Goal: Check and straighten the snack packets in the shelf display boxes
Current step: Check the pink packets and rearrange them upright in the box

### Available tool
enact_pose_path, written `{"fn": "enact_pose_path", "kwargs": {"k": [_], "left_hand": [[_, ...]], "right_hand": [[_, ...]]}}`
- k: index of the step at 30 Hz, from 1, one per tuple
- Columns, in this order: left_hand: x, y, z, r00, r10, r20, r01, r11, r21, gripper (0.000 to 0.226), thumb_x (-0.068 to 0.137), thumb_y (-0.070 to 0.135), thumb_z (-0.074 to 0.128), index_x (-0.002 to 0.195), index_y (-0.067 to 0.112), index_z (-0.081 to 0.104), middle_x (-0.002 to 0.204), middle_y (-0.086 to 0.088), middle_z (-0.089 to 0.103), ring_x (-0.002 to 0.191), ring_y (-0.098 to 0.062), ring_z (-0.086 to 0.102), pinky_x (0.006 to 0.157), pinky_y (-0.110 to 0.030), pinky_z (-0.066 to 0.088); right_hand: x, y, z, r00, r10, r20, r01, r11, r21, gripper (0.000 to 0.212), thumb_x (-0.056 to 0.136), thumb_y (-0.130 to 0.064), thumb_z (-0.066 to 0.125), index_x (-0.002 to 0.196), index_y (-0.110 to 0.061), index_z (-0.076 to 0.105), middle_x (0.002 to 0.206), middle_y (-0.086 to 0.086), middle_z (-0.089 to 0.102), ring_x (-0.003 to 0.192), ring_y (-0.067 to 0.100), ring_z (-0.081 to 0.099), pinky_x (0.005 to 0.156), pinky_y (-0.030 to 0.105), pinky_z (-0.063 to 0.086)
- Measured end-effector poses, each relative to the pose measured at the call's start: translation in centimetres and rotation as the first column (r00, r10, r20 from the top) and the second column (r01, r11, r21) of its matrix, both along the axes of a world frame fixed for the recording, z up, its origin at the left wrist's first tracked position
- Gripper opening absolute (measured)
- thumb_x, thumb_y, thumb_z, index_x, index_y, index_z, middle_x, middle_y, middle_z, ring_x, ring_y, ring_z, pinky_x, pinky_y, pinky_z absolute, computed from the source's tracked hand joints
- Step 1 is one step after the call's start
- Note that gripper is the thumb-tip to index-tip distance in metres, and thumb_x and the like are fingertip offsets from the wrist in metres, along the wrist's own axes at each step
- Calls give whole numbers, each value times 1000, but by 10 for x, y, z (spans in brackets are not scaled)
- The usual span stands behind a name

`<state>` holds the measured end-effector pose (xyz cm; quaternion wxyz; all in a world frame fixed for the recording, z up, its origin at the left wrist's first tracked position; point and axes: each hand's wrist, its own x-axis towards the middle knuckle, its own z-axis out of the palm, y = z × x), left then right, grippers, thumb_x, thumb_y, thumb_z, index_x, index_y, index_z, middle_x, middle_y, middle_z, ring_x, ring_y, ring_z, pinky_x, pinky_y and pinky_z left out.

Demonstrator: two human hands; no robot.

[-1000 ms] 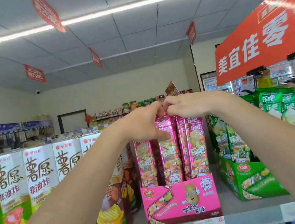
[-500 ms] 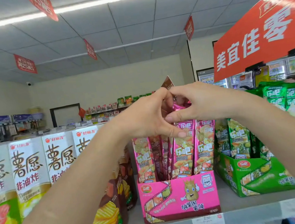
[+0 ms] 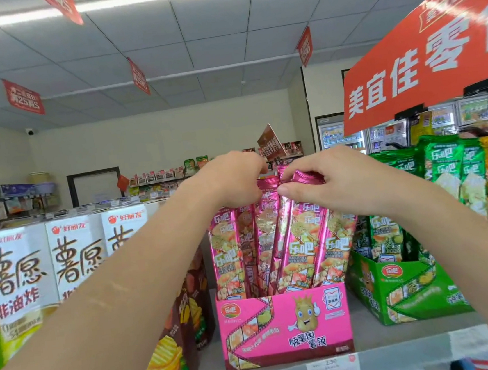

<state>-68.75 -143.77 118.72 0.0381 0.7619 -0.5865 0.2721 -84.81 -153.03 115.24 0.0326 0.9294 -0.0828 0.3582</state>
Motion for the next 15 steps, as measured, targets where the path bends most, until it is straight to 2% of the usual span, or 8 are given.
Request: {"fn": "enact_pose_path", "kwargs": {"k": [2,4,7,10,12,15], "left_hand": [[2,-4,-1,1000,-5,-23,6,1000,27,25,86,37,69,101,16,70,89,-1,71,81,-21,65,73,-37,54],[3,-6,-2,998,-17,-65,19,999,31,30,80,40,74,82,11,69,71,-3,66,65,-22,61,64,-37,52],[5,-3,-2,998,-2,-69,4,1000,31,39,79,45,75,82,7,65,72,-9,64,64,-26,56,67,-39,50],[7,2,1,994,-9,-109,11,1000,16,34,84,41,70,89,9,61,78,-9,63,70,-26,56,67,-40,48],[9,6,1,991,-31,-128,25,999,-45,26,89,37,66,93,13,57,81,-5,60,73,-24,55,66,-38,43],[9,10,-1,987,-88,-131,56,971,-231,16,98,33,54,100,18,48,85,0,55,78,-24,53,66,-34,37]], "right_hand": [[0,2,1,1000,-12,10,12,1000,3,34,87,-62,49,105,-37,65,66,-17,57,56,-3,51,57,26,36],[2,5,1,998,-68,18,69,996,-50,30,89,-58,49,110,-40,61,68,-20,55,60,-3,48,69,29,36],[9,14,1,987,-157,44,162,967,-194,21,91,-42,44,102,-37,61,73,-16,58,73,8,52,78,37,29],[14,21,1,980,-184,77,198,943,-266,17,87,-36,42,89,-30,58,71,-11,57,71,16,52,76,39,31],[14,22,0,981,-174,88,191,947,-259,16,88,-38,42,93,-29,55,69,-11,54,69,17,50,76,39,36],[12,18,-2,984,-165,69,177,956,-234,24,89,-34,41,105,-29,58,77,-10,59,73,17,53,71,36,32]]}}
